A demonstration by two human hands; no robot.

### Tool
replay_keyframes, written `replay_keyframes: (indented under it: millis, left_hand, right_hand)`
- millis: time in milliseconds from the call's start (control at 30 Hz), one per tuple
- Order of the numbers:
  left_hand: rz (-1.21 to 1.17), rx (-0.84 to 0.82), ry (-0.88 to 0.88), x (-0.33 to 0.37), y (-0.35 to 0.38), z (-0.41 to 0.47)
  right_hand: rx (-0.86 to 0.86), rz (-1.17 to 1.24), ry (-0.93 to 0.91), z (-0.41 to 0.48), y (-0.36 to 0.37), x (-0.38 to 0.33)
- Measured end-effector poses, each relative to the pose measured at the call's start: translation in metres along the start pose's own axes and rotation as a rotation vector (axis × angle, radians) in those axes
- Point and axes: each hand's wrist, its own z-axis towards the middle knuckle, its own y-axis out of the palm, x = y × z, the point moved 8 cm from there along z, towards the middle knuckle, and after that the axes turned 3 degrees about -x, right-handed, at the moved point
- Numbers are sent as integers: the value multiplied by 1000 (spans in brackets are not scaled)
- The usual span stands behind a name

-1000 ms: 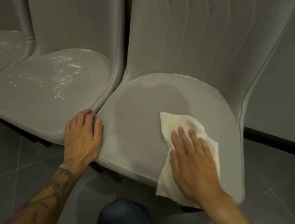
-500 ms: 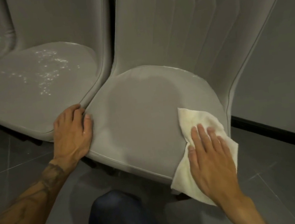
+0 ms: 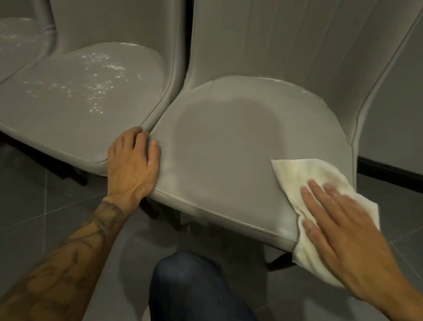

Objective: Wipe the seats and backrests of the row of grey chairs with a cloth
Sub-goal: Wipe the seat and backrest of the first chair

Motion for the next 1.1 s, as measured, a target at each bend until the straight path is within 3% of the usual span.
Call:
replay_keyframes:
  millis: [167,300,533,800,967,1100]
  left_hand:
    - [7,-22,17,2,-3,1]
    - [5,-33,19,2,-4,1]
    - [-7,-5,39,-3,0,3]
    - [43,-75,92,-8,1,9]
    - [122,-141,214,-20,-2,10]
    - [122,-108,129,-30,-2,4]
  right_hand:
    - [-14,-48,-22,5,-6,-29]
    - [-10,-70,-204,40,-8,-79]
    - [-63,-69,-220,-1,-5,-12]
    - [-3,-163,-334,86,-8,-127]
    - [-22,-105,-408,59,-3,-96]
    - [-4,-144,-370,85,-2,-130]
